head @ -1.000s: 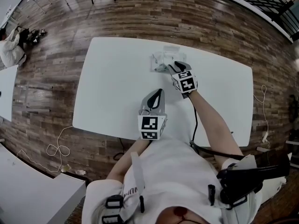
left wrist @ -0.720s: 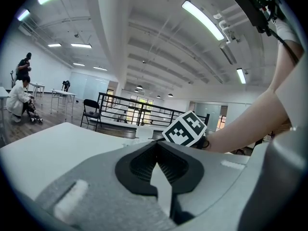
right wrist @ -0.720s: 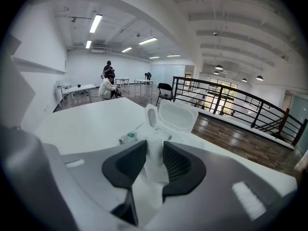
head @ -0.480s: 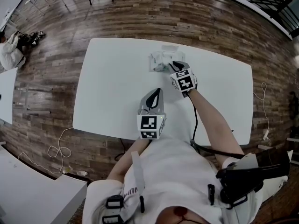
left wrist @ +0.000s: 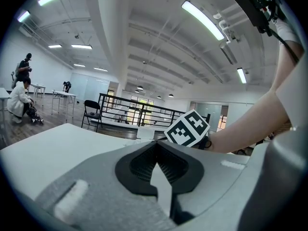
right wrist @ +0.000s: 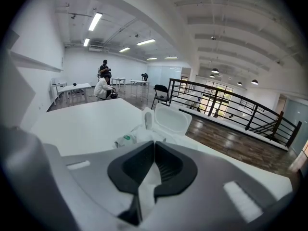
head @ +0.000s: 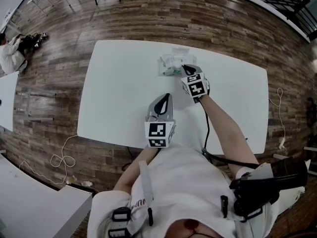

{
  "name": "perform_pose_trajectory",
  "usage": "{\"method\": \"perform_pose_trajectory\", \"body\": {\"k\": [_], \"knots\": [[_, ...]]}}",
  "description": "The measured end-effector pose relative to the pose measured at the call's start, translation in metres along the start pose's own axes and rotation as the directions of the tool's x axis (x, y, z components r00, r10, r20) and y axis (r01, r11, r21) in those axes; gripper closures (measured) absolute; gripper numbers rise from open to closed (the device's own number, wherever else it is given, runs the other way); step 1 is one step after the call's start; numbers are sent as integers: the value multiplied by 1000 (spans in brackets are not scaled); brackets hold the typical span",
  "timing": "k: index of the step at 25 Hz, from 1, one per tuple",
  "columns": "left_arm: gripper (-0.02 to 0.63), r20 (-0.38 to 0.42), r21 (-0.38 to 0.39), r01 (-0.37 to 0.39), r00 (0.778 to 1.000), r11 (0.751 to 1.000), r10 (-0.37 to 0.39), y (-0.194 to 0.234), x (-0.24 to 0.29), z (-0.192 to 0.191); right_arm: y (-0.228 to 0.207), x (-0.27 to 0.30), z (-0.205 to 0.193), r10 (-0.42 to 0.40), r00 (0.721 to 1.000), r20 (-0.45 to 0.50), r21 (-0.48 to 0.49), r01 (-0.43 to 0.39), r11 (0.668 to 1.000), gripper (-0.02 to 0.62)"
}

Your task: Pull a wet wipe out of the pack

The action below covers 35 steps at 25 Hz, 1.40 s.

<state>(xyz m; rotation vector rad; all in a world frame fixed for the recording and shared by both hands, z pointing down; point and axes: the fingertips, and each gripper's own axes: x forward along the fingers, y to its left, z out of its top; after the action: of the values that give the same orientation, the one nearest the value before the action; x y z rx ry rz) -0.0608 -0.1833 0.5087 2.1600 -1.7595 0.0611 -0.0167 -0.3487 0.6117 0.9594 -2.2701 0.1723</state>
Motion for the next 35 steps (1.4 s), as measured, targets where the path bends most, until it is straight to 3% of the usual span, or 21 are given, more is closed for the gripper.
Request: {"method": "perform_pose_trajectory", "body": {"k": [35], "knots": [[604,10,5,18,1000,1000,-18,-5,-3,5,-9,-30,34,14,996,92,20,-16,1000,586]]}}
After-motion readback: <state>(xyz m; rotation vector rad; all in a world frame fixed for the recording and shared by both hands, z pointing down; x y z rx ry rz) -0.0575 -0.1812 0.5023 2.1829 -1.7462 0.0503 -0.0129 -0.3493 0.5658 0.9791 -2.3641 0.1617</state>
